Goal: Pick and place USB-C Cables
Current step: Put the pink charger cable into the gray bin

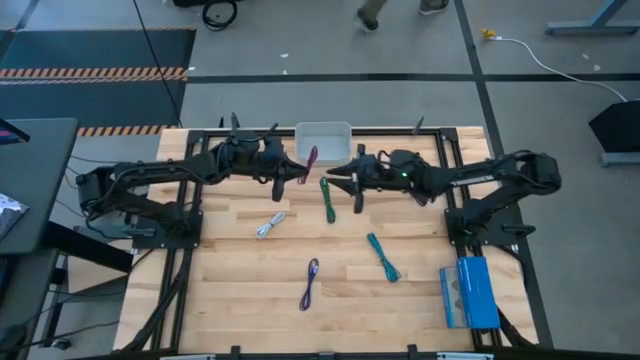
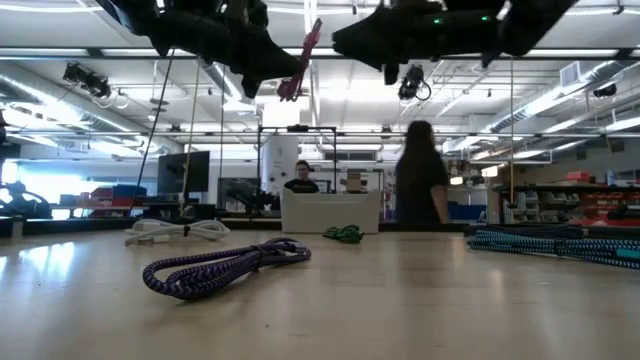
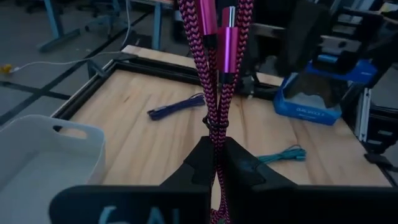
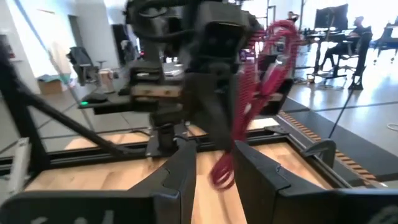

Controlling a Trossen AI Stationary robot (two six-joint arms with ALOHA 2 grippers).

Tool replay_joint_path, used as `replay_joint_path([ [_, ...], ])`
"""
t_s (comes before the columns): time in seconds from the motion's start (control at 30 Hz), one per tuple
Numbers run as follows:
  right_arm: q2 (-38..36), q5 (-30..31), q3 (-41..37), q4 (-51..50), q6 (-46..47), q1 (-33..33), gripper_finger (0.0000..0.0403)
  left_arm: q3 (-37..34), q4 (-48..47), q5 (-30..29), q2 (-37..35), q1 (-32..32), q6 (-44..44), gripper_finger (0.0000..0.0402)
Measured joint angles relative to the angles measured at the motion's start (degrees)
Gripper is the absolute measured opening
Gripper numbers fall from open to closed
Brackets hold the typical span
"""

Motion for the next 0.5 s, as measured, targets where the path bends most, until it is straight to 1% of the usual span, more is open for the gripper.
replay_joint_path([
  [0.03, 0.9, -0.1, 0.7, -0.1, 0.0, -0.3, 0.011, 0.0, 0.1, -1.1, 0.0, 0.0, 0.6, 0.0018],
  [0.1, 2.5, -0.5, 1.9, -0.1, -0.1, -0.6, 0.011, 0.0, 0.3, -5.7, 0.0, 0.6, 2.3, 0.0018],
  [0.13, 2.9, -0.6, 2.2, -0.2, -0.1, -0.7, 0.011, 0.1, 0.0, -7.8, 0.0, 1.5, 3.5, 0.0018],
  [0.2, 3.4, -0.8, 2.6, 0.1, -0.5, -0.8, 0.011, 1.2, -1.3, -9.8, 0.4, 4.5, 4.3, 0.0018],
  [0.3, 3.1, -0.9, 2.6, 0.3, -1.3, -0.8, 0.011, 4.2, -2.9, -9.6, 3.2, 8.6, 5.2, 0.0018],
  [0.37, 2.4, -0.9, 2.6, 0.3, -1.9, -0.8, 0.011, 6.6, -3.2, -8.3, 6.0, 10.5, 6.5, 0.0018],
  [0.5, 0.5, -0.9, 2.6, 0.2, -2.8, -0.7, 0.011, 14.3, -4.9, -5.3, 12.8, 12.8, 8.6, 0.0018],
])
